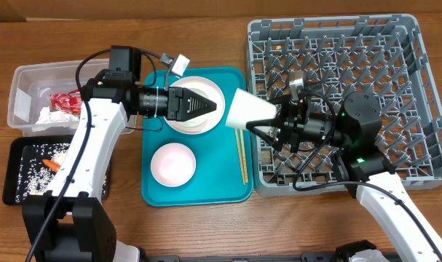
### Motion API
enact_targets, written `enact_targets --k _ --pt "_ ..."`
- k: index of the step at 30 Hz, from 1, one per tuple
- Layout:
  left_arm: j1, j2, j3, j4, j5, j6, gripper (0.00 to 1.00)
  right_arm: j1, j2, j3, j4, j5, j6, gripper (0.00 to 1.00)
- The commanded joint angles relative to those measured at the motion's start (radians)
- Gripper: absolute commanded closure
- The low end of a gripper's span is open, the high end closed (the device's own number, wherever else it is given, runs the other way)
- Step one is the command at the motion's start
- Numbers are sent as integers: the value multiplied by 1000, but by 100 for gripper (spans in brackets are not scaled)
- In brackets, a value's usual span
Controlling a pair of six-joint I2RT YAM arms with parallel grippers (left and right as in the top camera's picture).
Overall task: Sort waste into correct bins and load items into the dishwasher
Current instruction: 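Release the cup from the left gripper and carry it right over the rack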
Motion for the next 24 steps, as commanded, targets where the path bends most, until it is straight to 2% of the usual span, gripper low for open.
enact_targets --k 1,5,12,15,20,24 --pt "-5 -14 15 -7 -71 -9 64 -34 -5 26 -30 109 -8 55" --pt "-5 -14 15 -7 -92 -24 64 -89 -4 26 -163 219 -95 54" --pt "-5 -14 15 -7 -119 -35 65 -211 -4 85 -421 380 -143 56" --pt "-5 -14 15 -7 -138 -35 64 -235 -4 187 -578 446 -193 57" --pt "-5 -14 15 -18 -177 -35 65 -233 24 455 -943 700 -270 59" --pt "-5 -14 15 -51 -309 -72 66 -233 86 640 -1220 854 -269 61"
